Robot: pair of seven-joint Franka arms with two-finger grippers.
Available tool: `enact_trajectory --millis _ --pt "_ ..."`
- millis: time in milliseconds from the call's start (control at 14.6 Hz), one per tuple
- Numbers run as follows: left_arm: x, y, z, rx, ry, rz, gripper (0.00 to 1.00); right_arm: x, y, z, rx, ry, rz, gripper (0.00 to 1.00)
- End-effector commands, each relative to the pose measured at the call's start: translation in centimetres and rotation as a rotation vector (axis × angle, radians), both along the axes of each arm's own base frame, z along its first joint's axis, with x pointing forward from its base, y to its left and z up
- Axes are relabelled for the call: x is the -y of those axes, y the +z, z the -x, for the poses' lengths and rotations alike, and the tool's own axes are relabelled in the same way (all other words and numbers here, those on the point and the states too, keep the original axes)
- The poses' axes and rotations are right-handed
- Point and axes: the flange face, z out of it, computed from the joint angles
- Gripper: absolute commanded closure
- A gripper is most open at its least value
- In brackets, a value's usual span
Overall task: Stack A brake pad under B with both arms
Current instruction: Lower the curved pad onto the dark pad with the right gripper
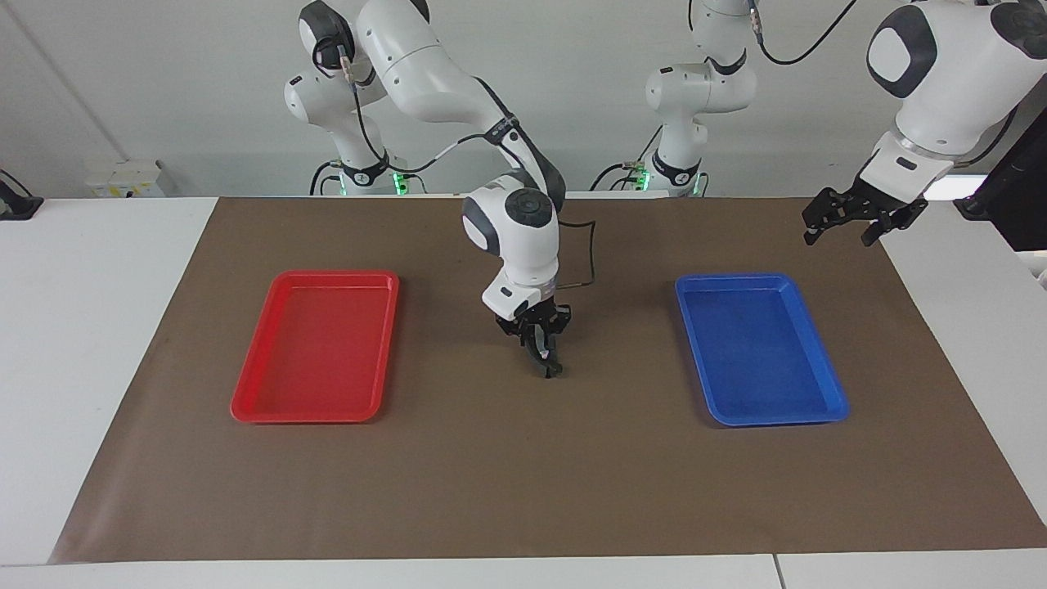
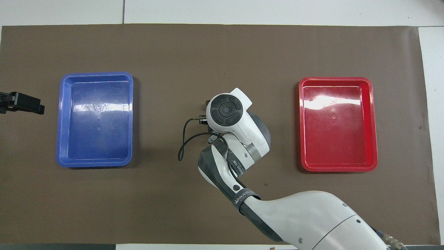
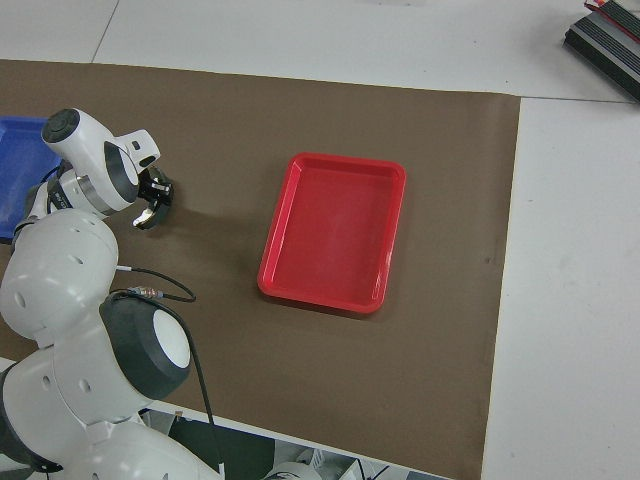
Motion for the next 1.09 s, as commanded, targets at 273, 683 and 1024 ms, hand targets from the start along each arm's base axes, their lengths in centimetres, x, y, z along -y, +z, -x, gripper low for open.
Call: enact_trajectory --millis 273,683,1024 --pt "-0.2 0.0 0.5 0.009 0.013 -0.012 0.01 -1.2 0.3 0.5 0.027 0.020 -0.003 0.00" --pt "-0.2 0.0 0.5 0.009 0.013 -0.012 0.01 1.4 2.6 -0.9 0.041 0.000 0.036 0.00" --pt "-0.2 0.0 0.5 0.009 0.013 -0.012 0.01 12.5 10.3 -5.2 0.072 -0.163 0.048 0.00"
